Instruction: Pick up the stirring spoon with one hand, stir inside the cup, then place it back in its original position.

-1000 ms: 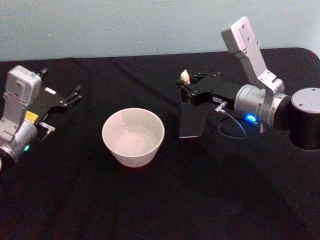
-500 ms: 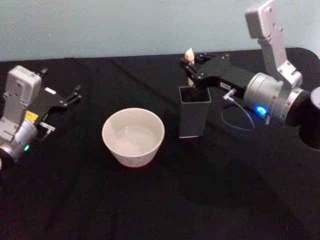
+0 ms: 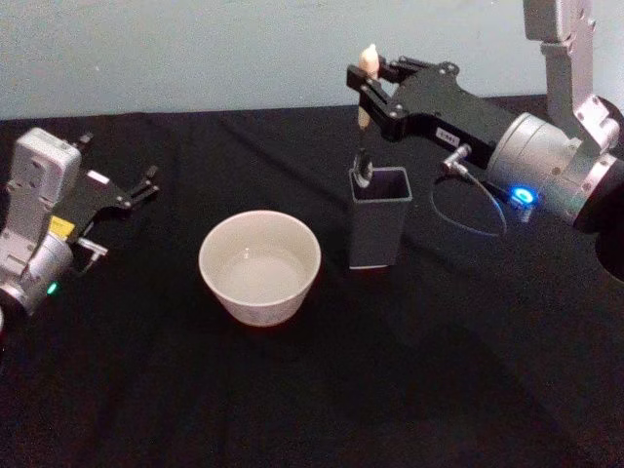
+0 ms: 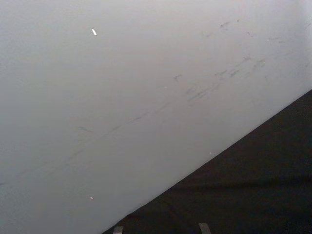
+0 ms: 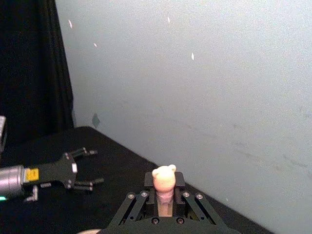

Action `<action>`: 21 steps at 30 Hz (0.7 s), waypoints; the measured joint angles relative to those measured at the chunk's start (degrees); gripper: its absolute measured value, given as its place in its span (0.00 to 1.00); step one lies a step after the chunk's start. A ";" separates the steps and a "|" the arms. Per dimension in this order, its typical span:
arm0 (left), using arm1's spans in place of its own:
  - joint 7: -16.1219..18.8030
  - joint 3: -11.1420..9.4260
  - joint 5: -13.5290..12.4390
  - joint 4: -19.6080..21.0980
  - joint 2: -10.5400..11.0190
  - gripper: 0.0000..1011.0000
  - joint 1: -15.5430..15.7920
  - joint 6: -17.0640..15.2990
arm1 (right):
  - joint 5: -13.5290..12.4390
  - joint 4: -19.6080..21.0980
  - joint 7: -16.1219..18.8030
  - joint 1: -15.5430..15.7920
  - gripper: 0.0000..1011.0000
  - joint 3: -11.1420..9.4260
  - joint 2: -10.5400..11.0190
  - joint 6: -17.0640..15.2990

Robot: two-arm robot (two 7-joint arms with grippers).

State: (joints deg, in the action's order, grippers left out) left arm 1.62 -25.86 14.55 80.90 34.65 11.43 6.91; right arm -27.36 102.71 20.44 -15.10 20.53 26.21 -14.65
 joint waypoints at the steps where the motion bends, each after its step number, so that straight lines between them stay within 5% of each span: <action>1: 0.00 0.00 0.00 0.00 0.00 0.99 0.00 0.00 | -0.07 0.22 -0.01 0.00 0.22 0.05 0.01 0.19; 21: 0.00 0.00 0.00 0.00 0.00 0.99 0.00 0.00 | -1.17 -2.75 1.91 -1.72 0.22 5.81 -2.69 4.45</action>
State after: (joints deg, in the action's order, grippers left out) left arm 1.62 -25.86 14.55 80.90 34.65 11.43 6.91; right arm -28.52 99.96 22.35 -16.82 26.35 23.52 -10.21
